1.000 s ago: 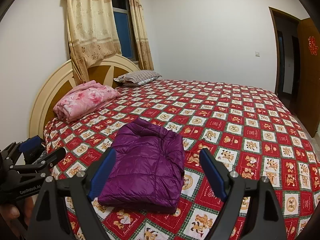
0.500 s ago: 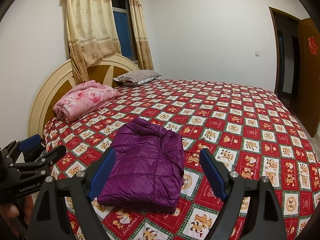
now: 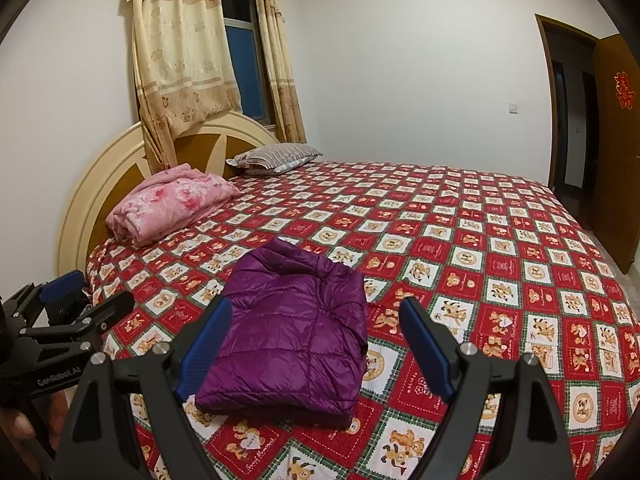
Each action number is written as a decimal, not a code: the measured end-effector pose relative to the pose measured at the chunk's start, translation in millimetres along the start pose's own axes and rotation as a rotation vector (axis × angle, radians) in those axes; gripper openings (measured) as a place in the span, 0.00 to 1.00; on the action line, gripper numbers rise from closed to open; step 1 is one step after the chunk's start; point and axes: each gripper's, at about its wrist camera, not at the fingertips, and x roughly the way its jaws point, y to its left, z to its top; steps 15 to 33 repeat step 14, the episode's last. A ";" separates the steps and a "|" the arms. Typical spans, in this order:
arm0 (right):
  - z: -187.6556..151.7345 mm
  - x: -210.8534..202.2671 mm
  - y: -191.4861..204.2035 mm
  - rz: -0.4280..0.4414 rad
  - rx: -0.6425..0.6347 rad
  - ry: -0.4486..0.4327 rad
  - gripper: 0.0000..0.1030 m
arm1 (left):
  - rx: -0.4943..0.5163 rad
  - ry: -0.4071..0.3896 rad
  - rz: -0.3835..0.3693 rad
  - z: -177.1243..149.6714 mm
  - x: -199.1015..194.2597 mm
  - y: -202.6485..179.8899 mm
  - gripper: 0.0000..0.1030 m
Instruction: Fold large clothes
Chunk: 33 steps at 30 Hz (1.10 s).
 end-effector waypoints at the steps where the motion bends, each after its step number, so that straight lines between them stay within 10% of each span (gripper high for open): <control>1: 0.5 -0.2 -1.0 0.001 -0.002 0.001 0.85 | -0.003 -0.001 0.001 0.5 -0.2 -0.5 0.93; 33: -0.7 -0.1 -2.7 0.000 0.002 0.002 0.85 | 0.012 -0.002 0.004 -3.1 5.4 -6.8 0.93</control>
